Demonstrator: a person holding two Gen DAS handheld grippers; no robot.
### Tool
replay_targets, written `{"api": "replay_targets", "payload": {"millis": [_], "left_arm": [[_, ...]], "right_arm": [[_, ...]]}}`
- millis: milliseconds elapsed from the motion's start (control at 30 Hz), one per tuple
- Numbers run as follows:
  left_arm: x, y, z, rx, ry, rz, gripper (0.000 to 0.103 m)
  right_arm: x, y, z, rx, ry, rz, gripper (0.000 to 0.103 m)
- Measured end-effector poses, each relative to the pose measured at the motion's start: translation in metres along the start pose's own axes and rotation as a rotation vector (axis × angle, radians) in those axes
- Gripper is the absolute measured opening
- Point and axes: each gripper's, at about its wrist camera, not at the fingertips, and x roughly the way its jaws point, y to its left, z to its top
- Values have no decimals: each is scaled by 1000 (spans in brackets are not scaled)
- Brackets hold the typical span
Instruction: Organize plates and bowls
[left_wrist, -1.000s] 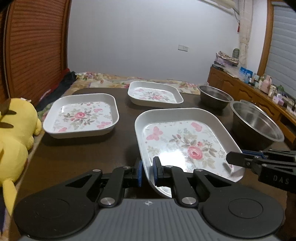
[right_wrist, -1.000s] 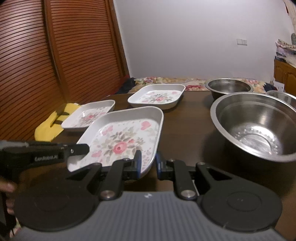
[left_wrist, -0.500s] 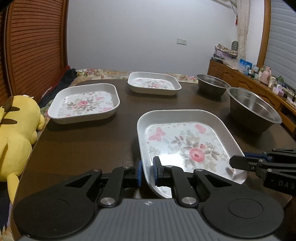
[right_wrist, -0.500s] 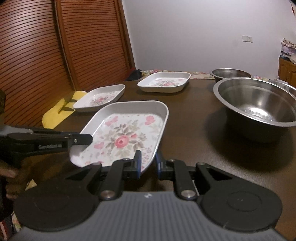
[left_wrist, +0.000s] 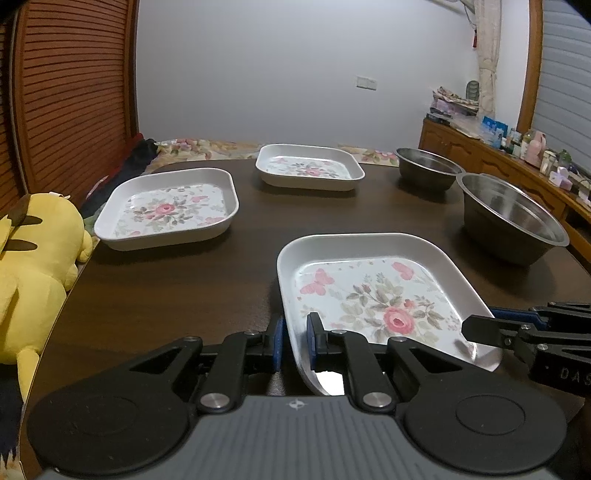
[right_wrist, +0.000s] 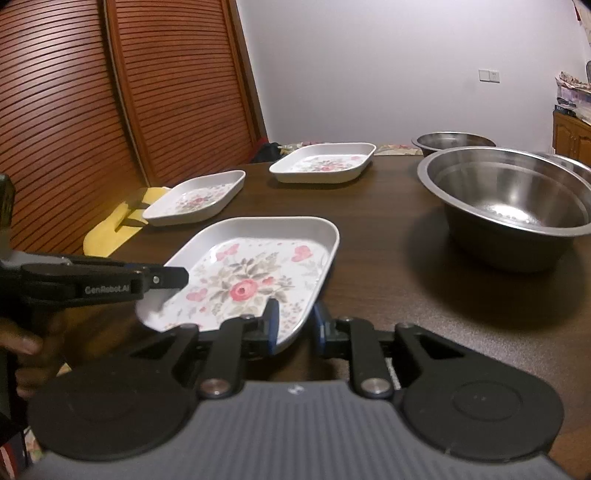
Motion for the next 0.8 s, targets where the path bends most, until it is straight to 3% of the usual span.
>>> {"api": "replay_targets", "payload": {"millis": [133,267,500,600,700,800], "left_arm": [[-3,2,2,-9,-7,7,24],[-8,8,5,-38,-32,-5,51],[-20,9,16,-31,-72,7,63],[-25,10,22,-26,-88,16,68],[-29,10,27,-24,-106,32,76],[-32,12,31,-25,-118,46,85]], "right_arm": [[-1,0,-1,-2,-7,-5,22],[-4,-2,0,5,-13,-13,28],[-16,-2,6,-13,-73,-32,46],[-21,-5,11,-7,-92,-22,48],[-26,-6,16,-6,-115,-24,62],[-32,-8,22,0,-136,-23,67]]}}
